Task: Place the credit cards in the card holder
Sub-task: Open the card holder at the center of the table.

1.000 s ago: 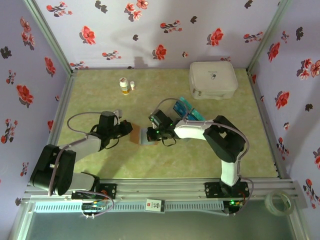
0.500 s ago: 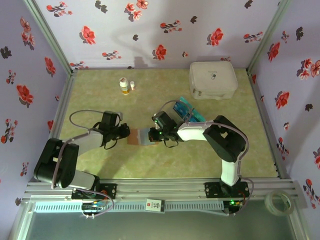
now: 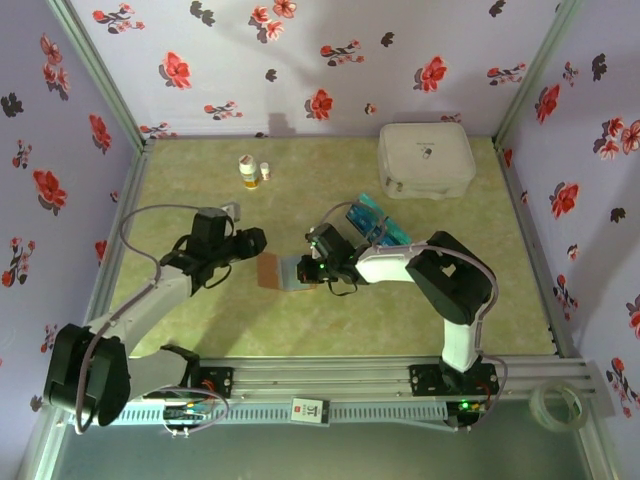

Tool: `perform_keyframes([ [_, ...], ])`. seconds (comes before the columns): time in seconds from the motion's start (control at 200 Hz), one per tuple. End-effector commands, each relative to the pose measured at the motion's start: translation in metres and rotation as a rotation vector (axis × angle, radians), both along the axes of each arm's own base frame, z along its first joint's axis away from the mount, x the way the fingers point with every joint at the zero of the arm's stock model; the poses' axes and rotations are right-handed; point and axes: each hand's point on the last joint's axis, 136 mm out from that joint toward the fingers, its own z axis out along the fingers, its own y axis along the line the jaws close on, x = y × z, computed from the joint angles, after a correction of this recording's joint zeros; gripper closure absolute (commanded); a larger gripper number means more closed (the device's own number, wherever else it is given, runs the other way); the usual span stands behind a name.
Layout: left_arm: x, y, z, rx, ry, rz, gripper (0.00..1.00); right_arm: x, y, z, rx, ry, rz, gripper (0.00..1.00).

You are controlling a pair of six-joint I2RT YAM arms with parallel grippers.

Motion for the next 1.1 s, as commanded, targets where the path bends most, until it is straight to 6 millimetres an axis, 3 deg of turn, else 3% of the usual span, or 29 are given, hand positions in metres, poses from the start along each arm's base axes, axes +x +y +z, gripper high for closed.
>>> perform_keyframes([
  [0.0, -0.006, -0.027, 0.003, -0.104, 0.036, -0.034, 0.50, -0.008, -0.019, -0.022, -0.061, 0.056, -0.042, 1.00],
  [0.185, -0.014, -0.048, -0.027, -0.167, 0.102, -0.054, 0.51, -0.008, -0.020, -0.024, -0.056, 0.061, -0.055, 1.00],
  [0.47, -0.026, -0.031, -0.077, -0.083, 0.138, -0.024, 0.54, -0.009, -0.023, -0.022, -0.049, 0.062, -0.079, 1.00],
  [0.87, -0.024, -0.025, -0.101, -0.027, 0.119, -0.052, 0.55, -0.015, -0.025, -0.003, -0.023, 0.040, -0.099, 0.92],
  [1.095, -0.025, -0.023, -0.099, -0.009, 0.111, -0.067, 0.56, -0.006, -0.023, 0.027, -0.032, -0.021, -0.084, 0.71],
])
